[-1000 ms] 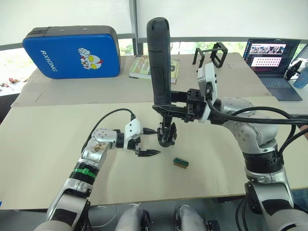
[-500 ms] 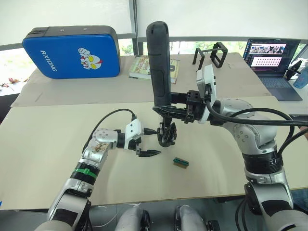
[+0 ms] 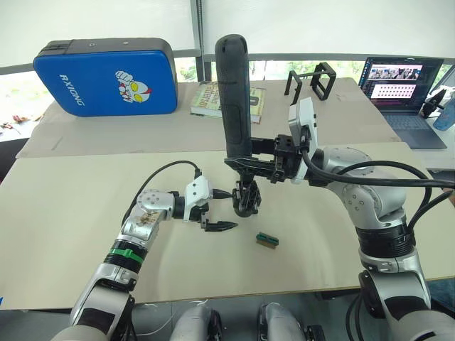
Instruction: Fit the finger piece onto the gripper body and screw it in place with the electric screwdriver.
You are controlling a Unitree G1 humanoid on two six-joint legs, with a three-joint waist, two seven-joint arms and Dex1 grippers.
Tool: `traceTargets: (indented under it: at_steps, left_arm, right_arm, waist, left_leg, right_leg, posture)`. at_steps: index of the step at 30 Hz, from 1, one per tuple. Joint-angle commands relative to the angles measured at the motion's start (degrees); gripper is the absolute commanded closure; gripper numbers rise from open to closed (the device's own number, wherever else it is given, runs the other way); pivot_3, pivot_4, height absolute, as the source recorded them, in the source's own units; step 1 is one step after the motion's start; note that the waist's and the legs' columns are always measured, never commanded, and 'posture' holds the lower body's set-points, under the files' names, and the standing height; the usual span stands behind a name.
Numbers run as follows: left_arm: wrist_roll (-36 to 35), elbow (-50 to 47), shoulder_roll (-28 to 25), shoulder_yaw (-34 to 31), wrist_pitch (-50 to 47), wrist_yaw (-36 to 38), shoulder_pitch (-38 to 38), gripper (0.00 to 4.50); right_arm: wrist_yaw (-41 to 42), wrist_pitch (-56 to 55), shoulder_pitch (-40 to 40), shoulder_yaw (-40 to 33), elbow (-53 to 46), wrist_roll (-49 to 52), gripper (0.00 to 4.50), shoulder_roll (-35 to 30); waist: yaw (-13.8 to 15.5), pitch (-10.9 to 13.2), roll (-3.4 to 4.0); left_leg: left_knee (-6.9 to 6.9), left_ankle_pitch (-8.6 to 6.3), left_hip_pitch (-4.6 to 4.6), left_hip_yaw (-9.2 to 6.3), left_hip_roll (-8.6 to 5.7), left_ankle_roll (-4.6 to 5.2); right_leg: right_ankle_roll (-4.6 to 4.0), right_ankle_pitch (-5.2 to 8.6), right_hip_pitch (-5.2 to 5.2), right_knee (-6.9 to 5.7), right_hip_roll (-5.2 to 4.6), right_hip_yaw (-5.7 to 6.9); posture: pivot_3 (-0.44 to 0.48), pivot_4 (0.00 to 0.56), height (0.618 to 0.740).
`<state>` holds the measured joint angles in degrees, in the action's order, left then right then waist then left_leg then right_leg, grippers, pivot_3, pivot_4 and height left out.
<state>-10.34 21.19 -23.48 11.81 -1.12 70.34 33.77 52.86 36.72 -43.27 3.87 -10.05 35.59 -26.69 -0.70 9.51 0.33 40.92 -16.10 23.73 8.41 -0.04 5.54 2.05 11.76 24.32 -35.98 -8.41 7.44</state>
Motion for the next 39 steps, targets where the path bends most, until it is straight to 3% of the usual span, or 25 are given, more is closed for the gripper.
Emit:
traceTargets:
  at_steps: [1, 14, 24, 27, 30, 39]
  left_arm:
    - [-0.19, -0.56, -0.05, -0.58, 1.61, 0.02, 1.24, 0.0]
    - [-0.22, 0.31, 0.55, -0.4, 1.68, -0.33, 1.44, 0.0]
    - [3.26, 13.88, 8.39, -0.18, 7.46, -6.41, 6.61, 0.0]
    - [4.12, 17.43, 9.66, 0.16, 10.08, -6.08, 7.7, 0.89]
    - [4.94, 20.18, 9.77, 0.51, 12.42, -5.42, 8.47, 2.17]
    - [5.11, 24.02, 10.06, -0.12, 14.57, -4.54, 10.05, 2.16]
  right_arm:
    - [0.82, -1.91, -0.13, -1.24, -1.73, 0.16, 2.6, -0.33]
    - [1.62, -3.69, 0.95, -1.17, -1.48, -1.33, 2.6, -0.03]
    - [3.46, -9.94, 3.39, -0.49, -0.23, -4.1, 2.6, 0.2]
    - [3.79, -10.3, 3.89, -0.41, -0.18, -4.29, 2.6, 0.11]
    - [4.79, -9.37, 4.73, 0.17, -0.09, -4.0, 2.6, -0.47]
    - [5.41, -3.15, 4.98, 4.84, 5.52, -6.17, 2.6, -2.08]
  waist:
    - [0.01, 0.0, 0.0]
    - [0.04, 0.0, 0.0]
    - [0.07, -0.01, -0.02]
    - [0.02, -0.01, -0.02]
    - [0.04, -0.02, -0.04]
    - [0.06, -0.4, -0.43]
  left_leg:
    - [0.0, 0.0, 0.0, 0.0, 0.0, 0.0]
    - [0.0, 0.0, 0.0, 0.0, -0.01, 0.0]
    - [0.02, 0.0, 0.0, -0.01, -0.03, 0.0]
    - [0.02, 0.0, -0.01, 0.0, -0.03, 0.0]
    - [0.02, 0.0, -0.02, -0.01, -0.01, 0.0]
    - [0.02, -0.01, -0.3, -0.02, 0.01, 0.0]
  right_leg:
    - [0.0, 0.0, 0.0, 0.0, 0.0, 0.0]
    - [0.0, 0.0, -0.01, 0.01, 0.0, 0.0]
    - [0.04, -0.02, -0.05, 0.02, 0.0, 0.02]
    - [0.04, -0.02, -0.05, 0.02, 0.0, 0.02]
    - [0.04, -0.02, -0.05, 0.02, 0.0, 0.01]
    - [0.01, -0.01, -0.19, 0.14, -0.06, -0.07]
  posture:
    - [0.0, 0.15, 0.74]
    - [0.0, 0.15, 0.74]
    - [0.0, 0.15, 0.74]
    - [0.0, 0.15, 0.74]
    - [0.0, 0.15, 0.74]
    - [0.0, 0.15, 0.74]
